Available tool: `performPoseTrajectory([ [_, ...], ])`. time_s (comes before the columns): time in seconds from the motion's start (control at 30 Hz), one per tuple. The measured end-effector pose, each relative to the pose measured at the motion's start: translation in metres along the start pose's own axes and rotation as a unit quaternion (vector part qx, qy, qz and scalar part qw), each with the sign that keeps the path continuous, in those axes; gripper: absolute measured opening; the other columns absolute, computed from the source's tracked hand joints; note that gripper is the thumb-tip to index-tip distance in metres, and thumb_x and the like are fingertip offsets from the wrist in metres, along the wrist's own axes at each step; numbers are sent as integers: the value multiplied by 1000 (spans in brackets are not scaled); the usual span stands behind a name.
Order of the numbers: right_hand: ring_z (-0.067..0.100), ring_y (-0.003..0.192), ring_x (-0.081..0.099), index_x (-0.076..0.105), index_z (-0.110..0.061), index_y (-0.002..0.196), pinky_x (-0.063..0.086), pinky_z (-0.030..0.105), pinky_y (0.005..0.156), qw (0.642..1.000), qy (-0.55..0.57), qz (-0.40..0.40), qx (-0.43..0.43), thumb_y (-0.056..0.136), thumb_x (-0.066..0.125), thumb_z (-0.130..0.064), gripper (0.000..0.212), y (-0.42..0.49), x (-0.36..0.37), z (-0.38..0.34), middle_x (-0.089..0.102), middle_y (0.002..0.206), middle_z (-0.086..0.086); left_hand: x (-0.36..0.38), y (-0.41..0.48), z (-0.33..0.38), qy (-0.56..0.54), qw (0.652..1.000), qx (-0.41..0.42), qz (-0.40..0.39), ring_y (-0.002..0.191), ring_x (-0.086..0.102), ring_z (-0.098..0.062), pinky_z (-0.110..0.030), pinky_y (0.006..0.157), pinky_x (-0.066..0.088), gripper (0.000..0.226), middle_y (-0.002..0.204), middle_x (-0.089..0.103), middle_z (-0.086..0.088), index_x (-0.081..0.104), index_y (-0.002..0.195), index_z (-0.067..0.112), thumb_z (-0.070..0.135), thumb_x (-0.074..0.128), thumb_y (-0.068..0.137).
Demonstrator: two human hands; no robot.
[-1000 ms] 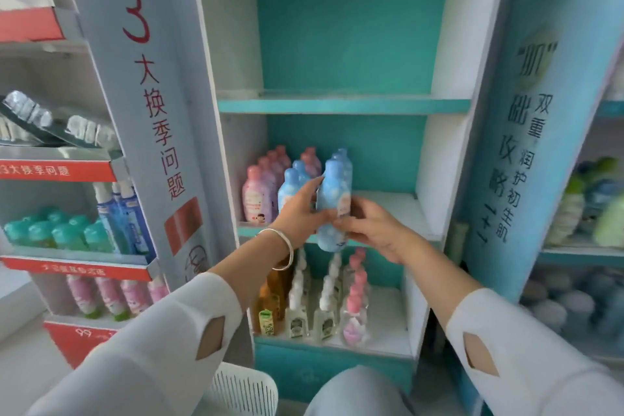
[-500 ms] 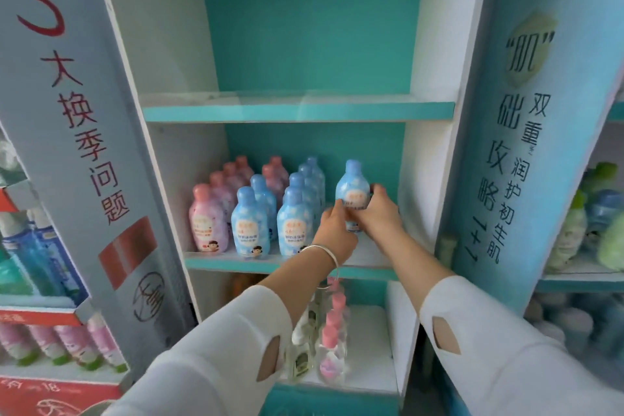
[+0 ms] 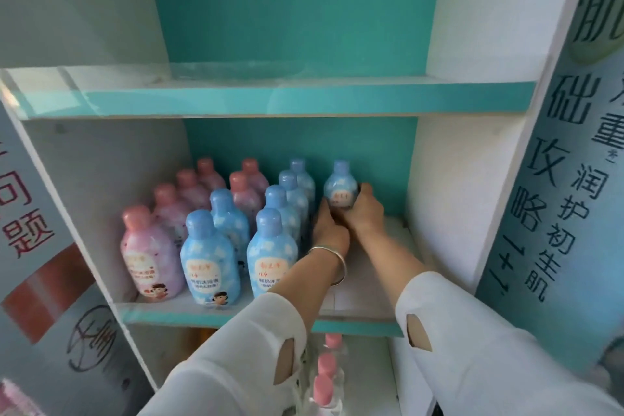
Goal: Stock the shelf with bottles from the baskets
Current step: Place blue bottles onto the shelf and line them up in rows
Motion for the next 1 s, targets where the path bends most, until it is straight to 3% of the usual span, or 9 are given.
performPoseTrajectory([
  [0.1, 33, 110, 58, 45, -7, 119, 45, 33, 85, 1000, -2, -12, 7, 75, 76, -30, 59, 3, 5, 4, 60, 119, 15, 6, 0, -9, -9, 1000, -11, -24, 114, 55, -19, -34, 108, 37, 37, 116, 62, -4, 59, 113, 24, 44, 33, 96],
  [0.27, 34, 118, 52, 46, -8, 128, 44, 35, 91, 999, -12, -44, 10, 79, 69, -27, 58, -7, 4, 2, 57, 124, 18, -7, -26, 12, 29, 996, 8, -80, 127, 43, -24, -38, 112, 31, 54, 138, 47, -6, 36, 138, 21, 5, 42, 87],
  [0.33, 34, 117, 53, 46, -7, 130, 43, 33, 90, 999, -16, -38, 12, 82, 66, -26, 55, -19, -5, 0, 55, 126, 20, -18, -39, 23, 37, 996, 33, -77, 122, 47, -27, -35, 107, 37, 54, 129, 52, -13, 39, 135, 16, 0, 44, 84],
  [0.43, 33, 116, 55, 49, -8, 129, 42, 31, 90, 1000, -18, -18, -2, 86, 62, -19, 46, -48, -21, -8, 55, 127, 20, -43, -70, 42, 16, 996, 60, -68, 109, 52, -24, -11, 84, 41, 44, 111, 58, -8, 42, 133, 9, 0, 43, 90],
  [0.53, 32, 107, 60, 61, -7, 114, 44, 33, 84, 999, 8, 2, -52, 89, 55, -15, 27, -89, -35, -21, 65, 115, 17, -71, -105, 56, 17, 992, 113, -46, 101, 57, -22, -10, 75, 36, 33, 116, 62, -11, 55, 122, 4, 0, 45, 91],
  [0.63, 29, 96, 61, 68, -8, 100, 42, 32, 74, 994, 11, -5, -107, 92, 53, -19, 21, -132, -38, -39, 69, 103, 15, -107, -141, 56, 7, 989, 143, -34, 85, 54, -16, -18, 72, 38, 20, 95, 63, -7, 64, 105, 4, 6, 49, 92],
  [0.7, 27, 82, 60, 69, -11, 87, 39, 28, 66, 991, 2, -46, -126, 91, 53, -19, 17, -161, -28, -51, 70, 90, 15, -134, -160, 45, 6, 990, 140, -21, 76, 56, -20, -27, 73, 46, 16, 83, 63, -4, 65, 96, 5, 11, 51, 92],
  [0.8, 21, 58, 51, 57, -23, 68, 36, 21, 51, 980, 3, -173, -101, 90, 52, -14, 24, -206, 6, -58, 60, 66, 6, -183, -185, 20, 39, 993, 114, 2, 55, 57, -16, -23, 61, 47, 13, 61, 61, -3, 63, 90, 12, 17, 51, 92],
  [1.0, 15, 71, 61, 60, -19, 97, 45, 22, 58, 906, -119, -392, -109, 95, 51, -26, 11, -295, 90, -70, 65, 91, 3, -287, -223, -66, 164, 983, 49, 62, 67, 66, -23, -37, 78, 57, 11, 73, 69, -6, 62, 92, 22, 23, 51, 92],
])
Point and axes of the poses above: each hand's wrist, its own y-axis towards the middle knuckle, its own x-axis out of the palm, z = x × y, the point moved 7 cm from there along y, towards the middle knuckle
